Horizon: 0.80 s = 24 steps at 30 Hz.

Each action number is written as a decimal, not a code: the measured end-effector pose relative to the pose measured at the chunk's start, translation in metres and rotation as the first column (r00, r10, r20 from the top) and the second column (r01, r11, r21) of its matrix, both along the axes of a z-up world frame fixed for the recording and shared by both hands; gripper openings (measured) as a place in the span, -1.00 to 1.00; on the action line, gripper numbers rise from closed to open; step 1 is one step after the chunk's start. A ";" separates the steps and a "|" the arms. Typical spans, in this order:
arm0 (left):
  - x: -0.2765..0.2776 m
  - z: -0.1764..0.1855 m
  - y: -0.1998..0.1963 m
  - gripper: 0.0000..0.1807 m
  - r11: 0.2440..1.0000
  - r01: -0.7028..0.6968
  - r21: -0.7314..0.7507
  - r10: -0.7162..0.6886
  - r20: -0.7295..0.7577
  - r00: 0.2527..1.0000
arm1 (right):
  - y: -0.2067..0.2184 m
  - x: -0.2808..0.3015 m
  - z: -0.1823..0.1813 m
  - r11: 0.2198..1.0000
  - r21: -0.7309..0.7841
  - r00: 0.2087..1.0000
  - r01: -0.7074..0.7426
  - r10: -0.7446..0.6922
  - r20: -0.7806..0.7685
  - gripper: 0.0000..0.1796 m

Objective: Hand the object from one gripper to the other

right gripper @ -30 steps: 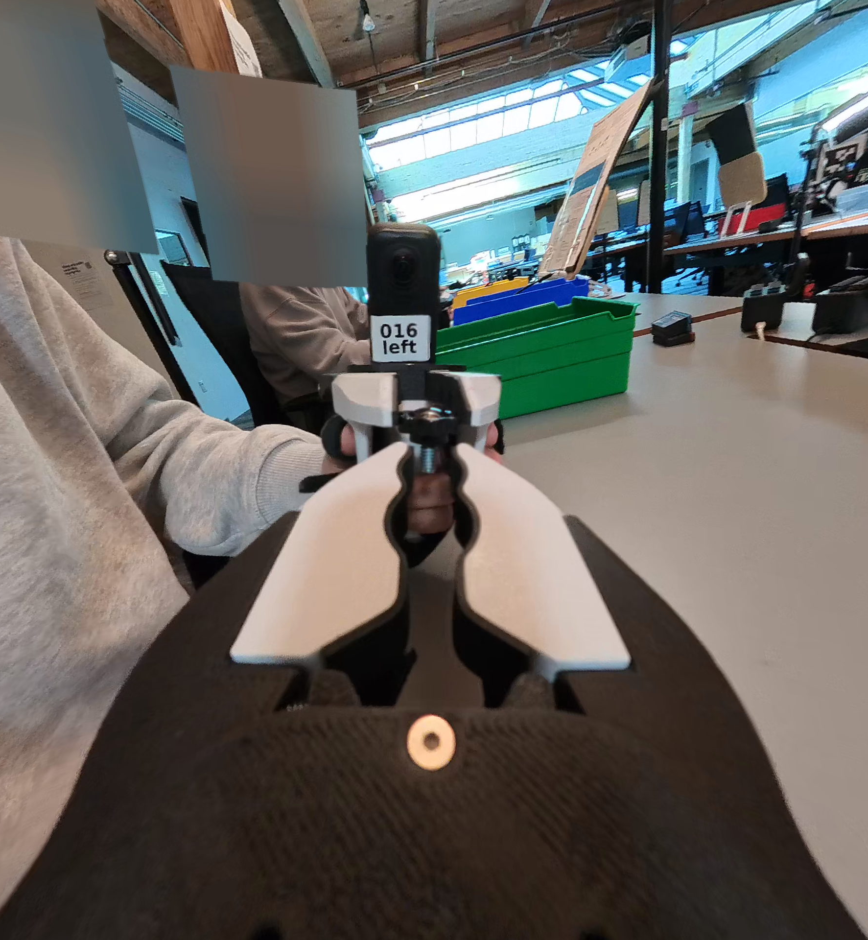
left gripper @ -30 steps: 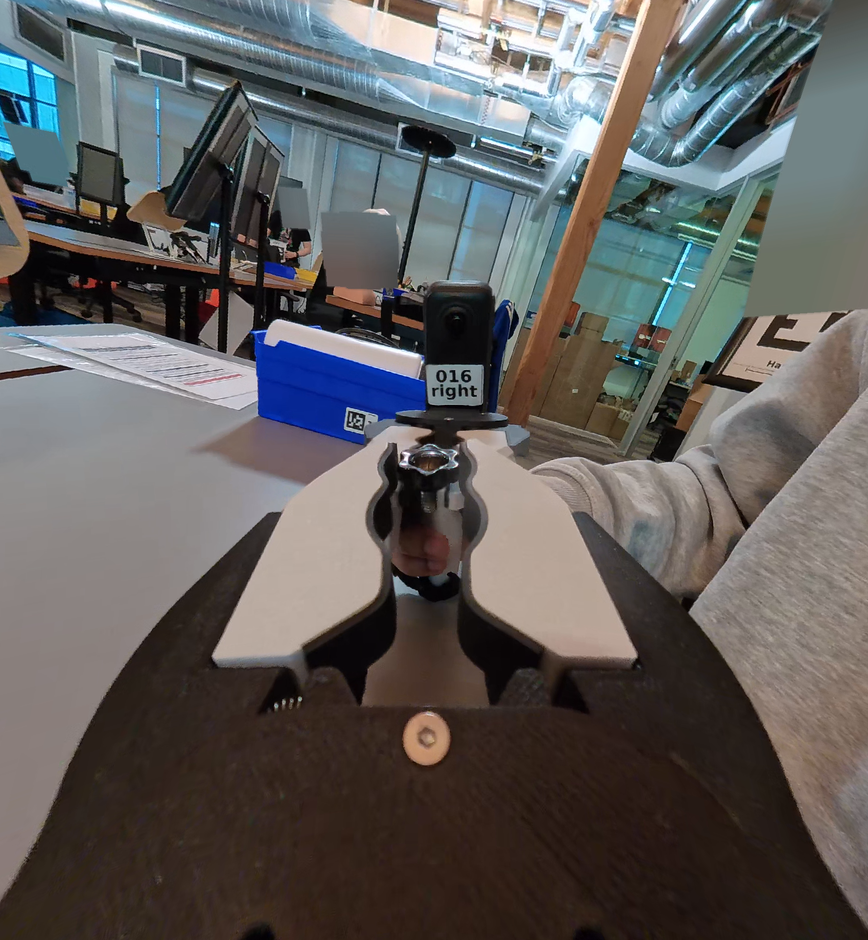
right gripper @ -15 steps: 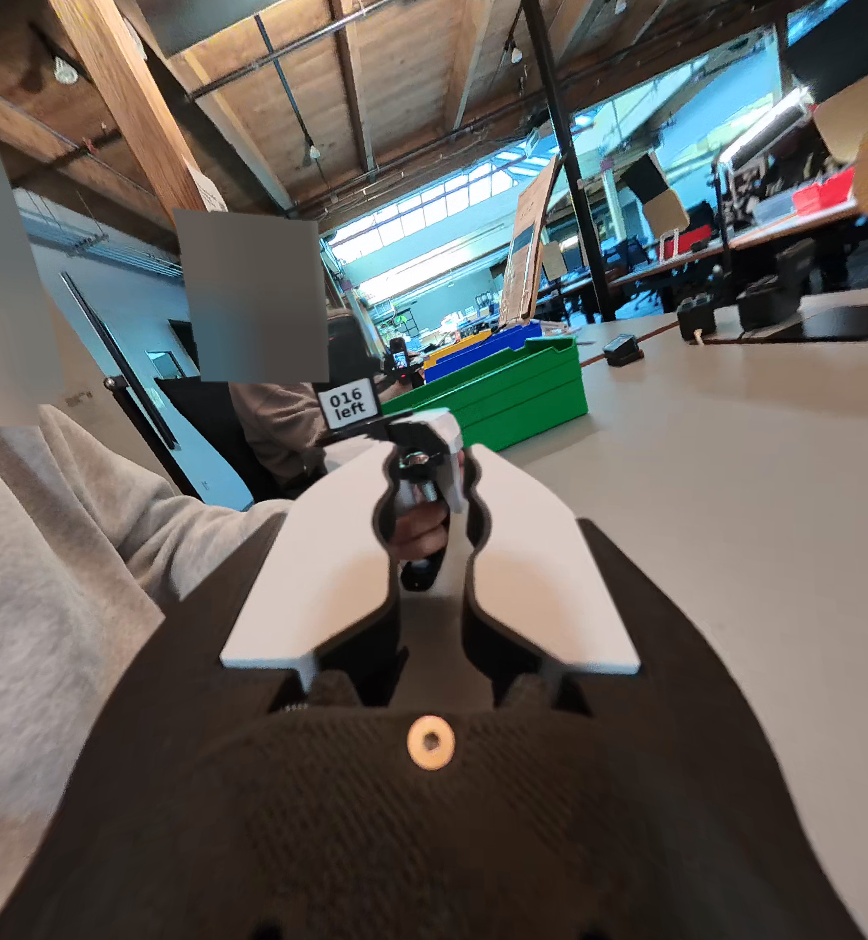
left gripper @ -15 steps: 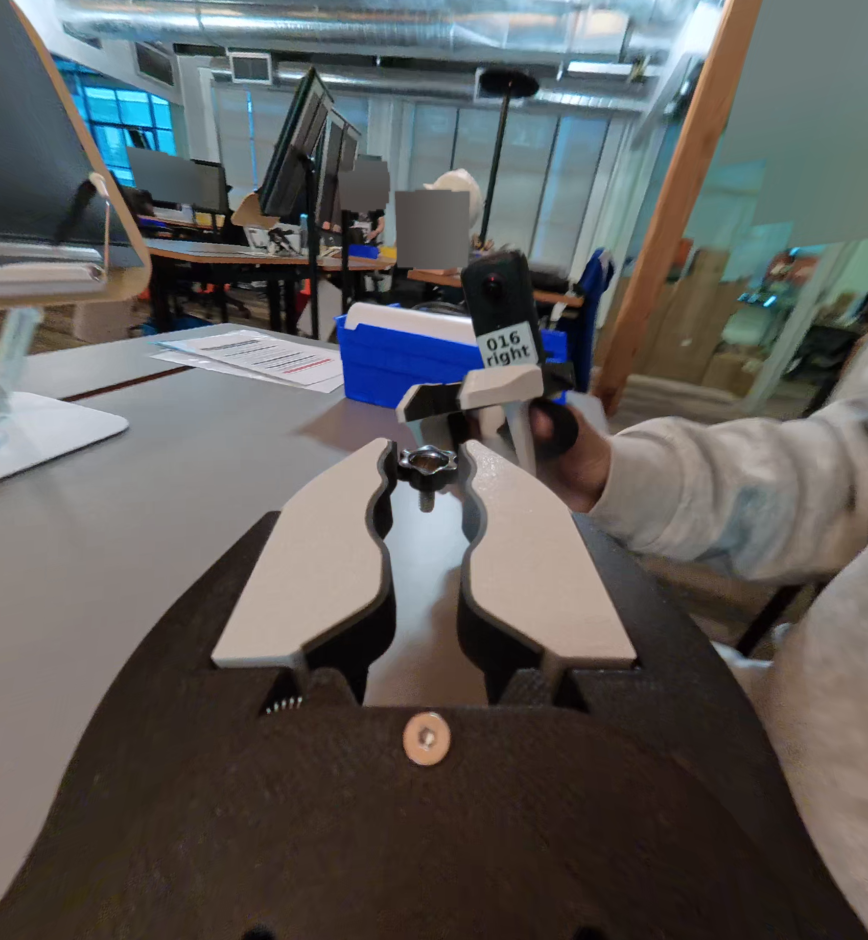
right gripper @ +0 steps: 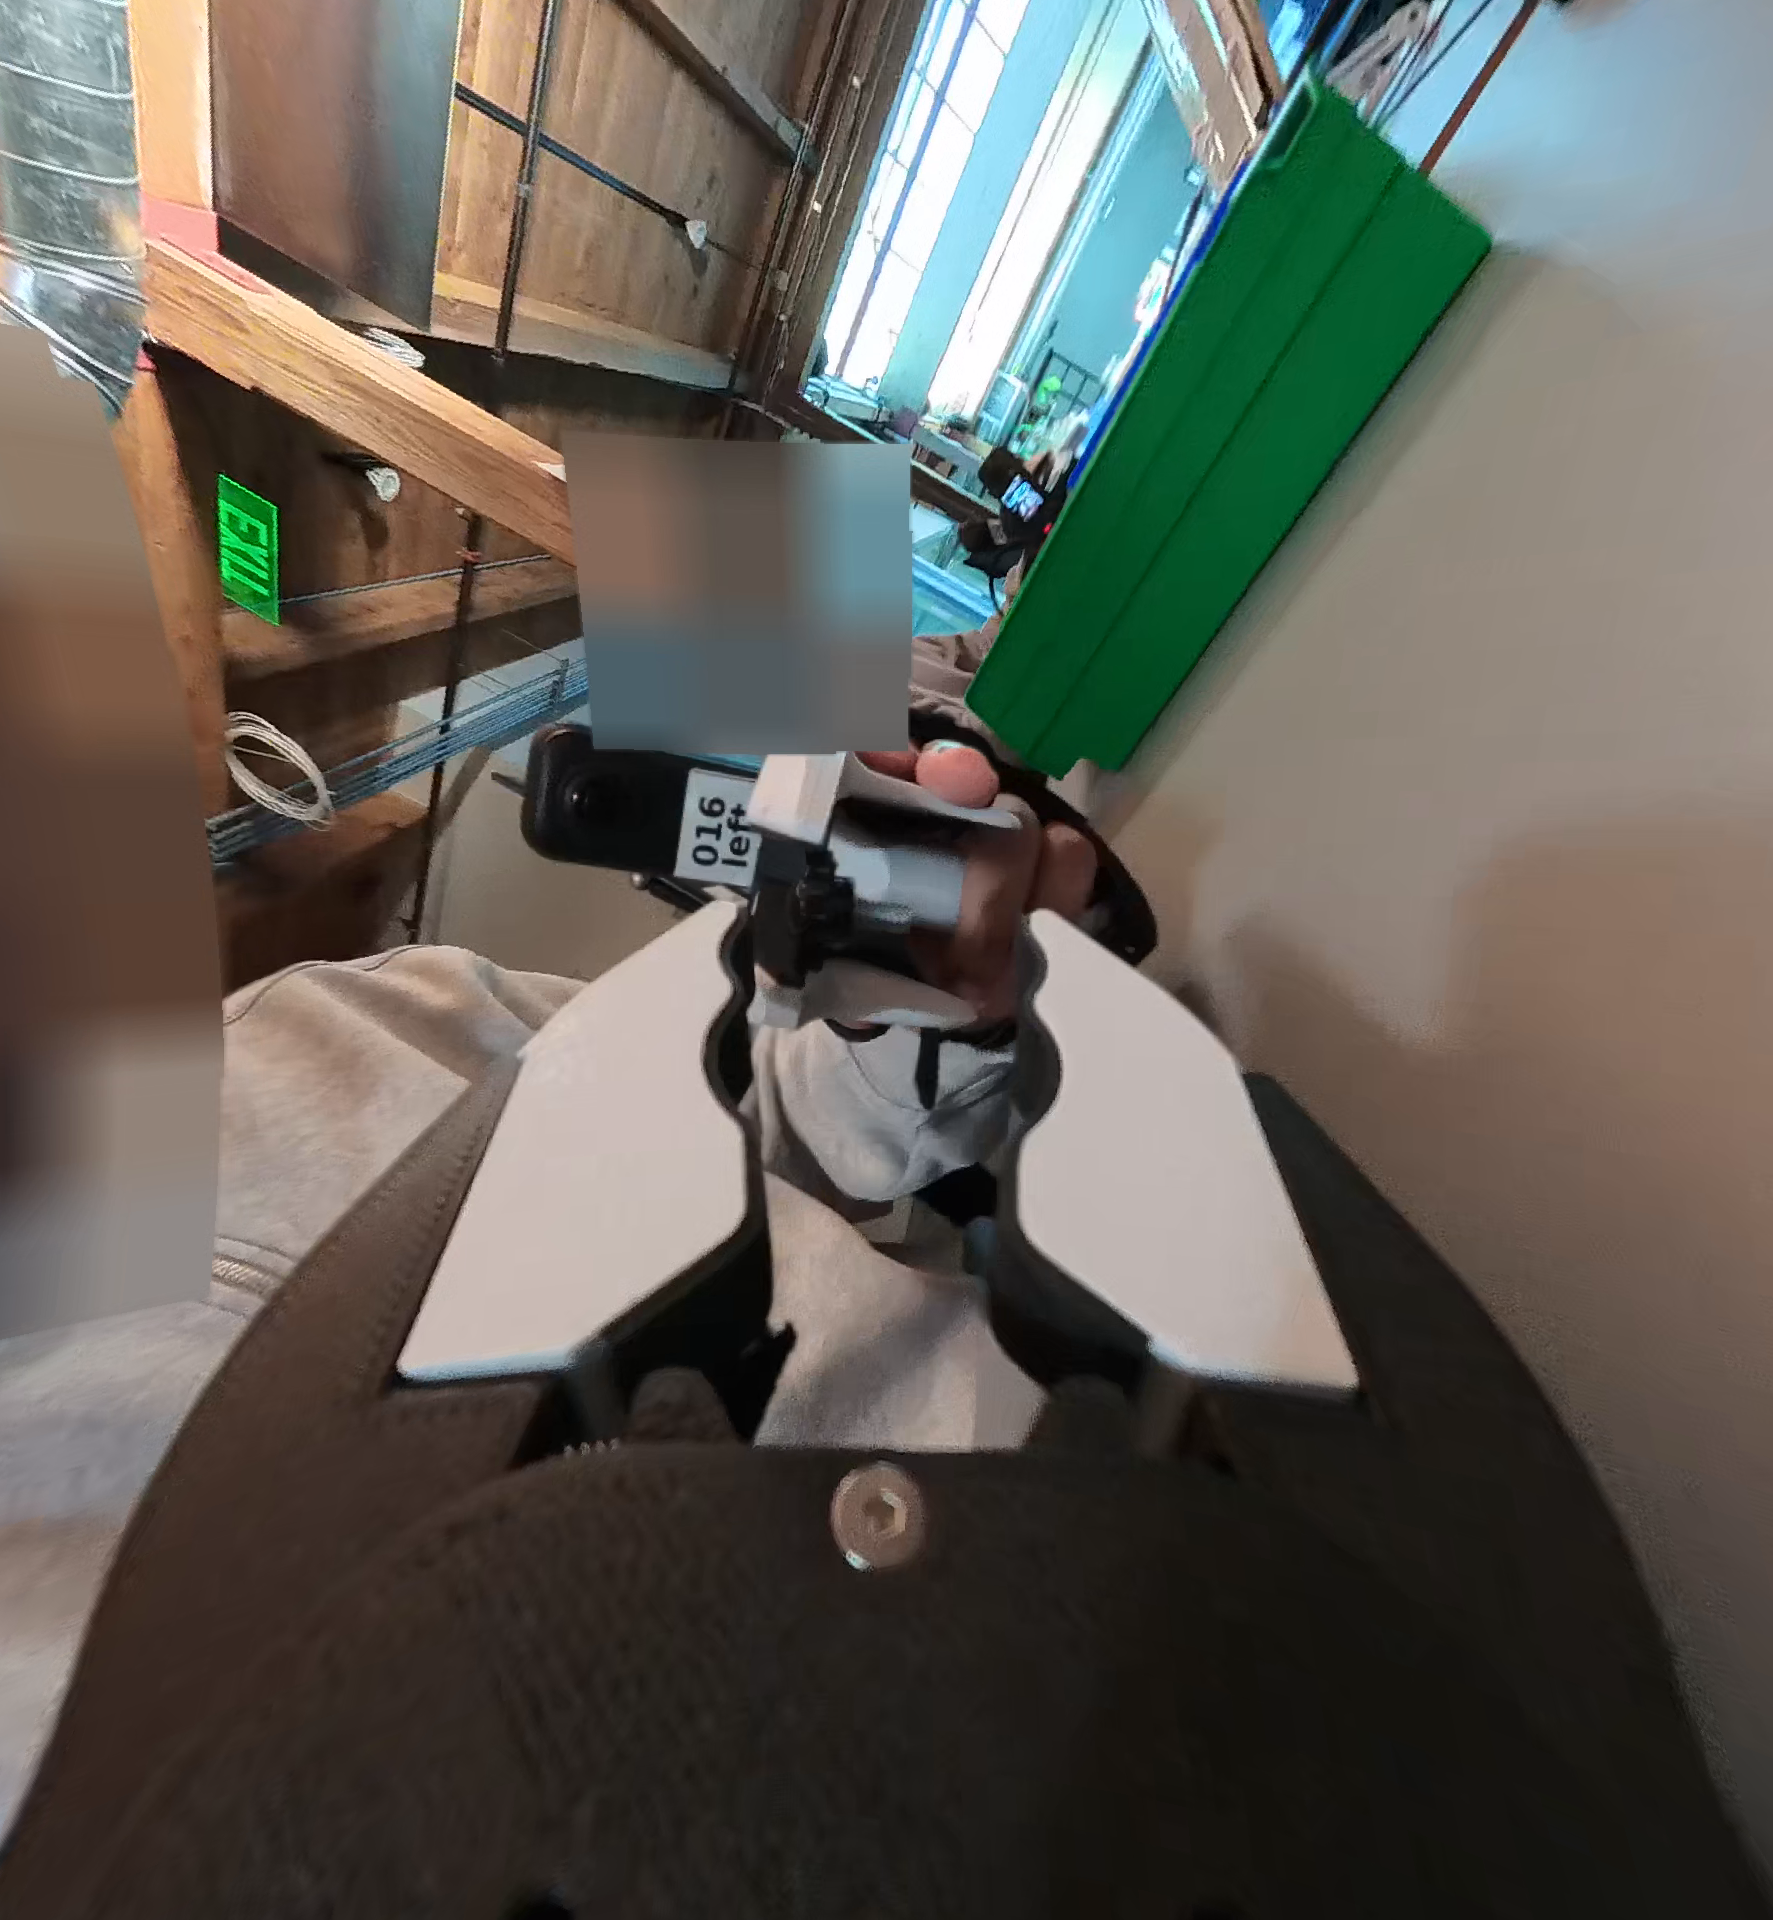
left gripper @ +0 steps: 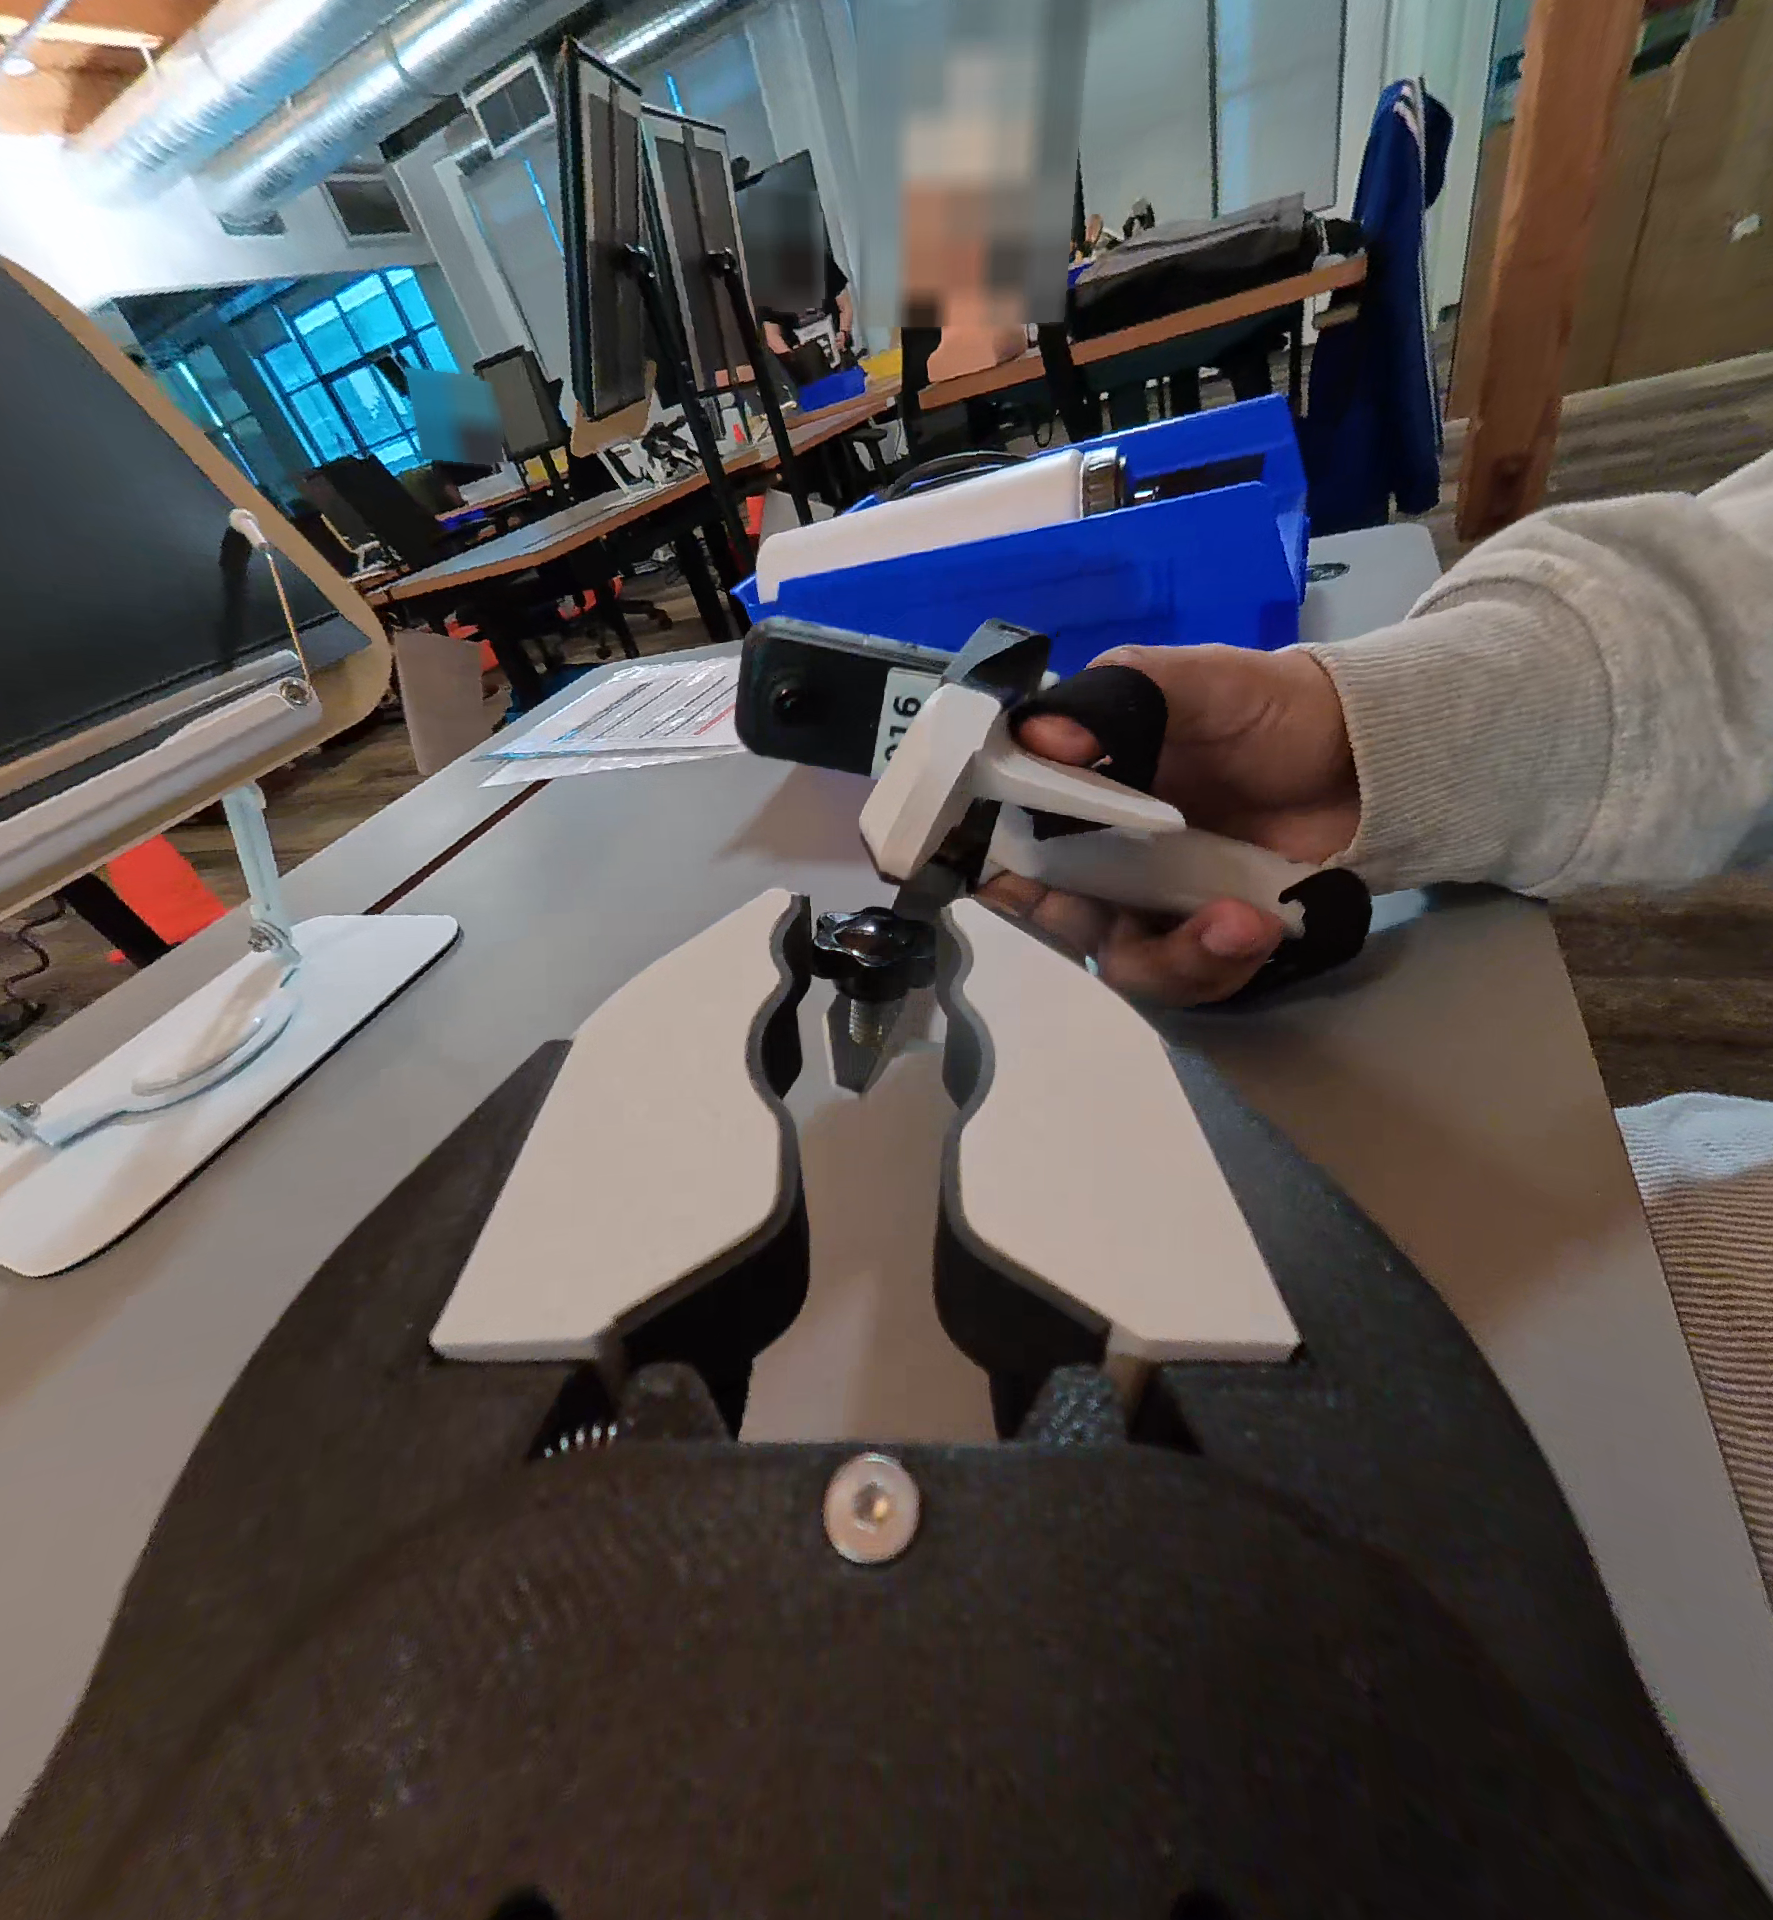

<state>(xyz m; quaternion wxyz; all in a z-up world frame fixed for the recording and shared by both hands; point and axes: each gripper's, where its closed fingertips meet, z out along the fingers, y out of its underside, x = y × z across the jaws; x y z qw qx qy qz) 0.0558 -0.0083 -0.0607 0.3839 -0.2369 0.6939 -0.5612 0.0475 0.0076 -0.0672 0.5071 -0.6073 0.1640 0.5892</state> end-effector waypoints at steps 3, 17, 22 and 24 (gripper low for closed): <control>-0.001 -0.003 -0.004 -0.74 0.999 0.008 0.041 -0.008 0.009 1.000 | -0.001 -0.007 -0.003 0.999 -0.021 0.998 -0.048 0.047 -0.035 -0.49; 0.001 -0.002 -0.008 -0.52 1.000 0.019 -0.024 -0.019 -0.008 1.000 | -0.002 -0.012 0.005 0.998 0.050 0.994 -0.033 0.027 0.106 -0.73; 0.002 0.011 0.002 -0.39 0.975 0.039 -0.218 -0.050 -0.046 0.998 | 0.003 -0.003 0.007 0.985 0.141 0.920 0.097 -0.142 0.365 -0.73; 0.002 0.017 0.008 -0.45 0.942 0.057 -0.331 -0.087 -0.075 0.993 | 0.003 0.000 0.011 0.968 0.213 0.863 0.131 -0.217 0.456 -0.73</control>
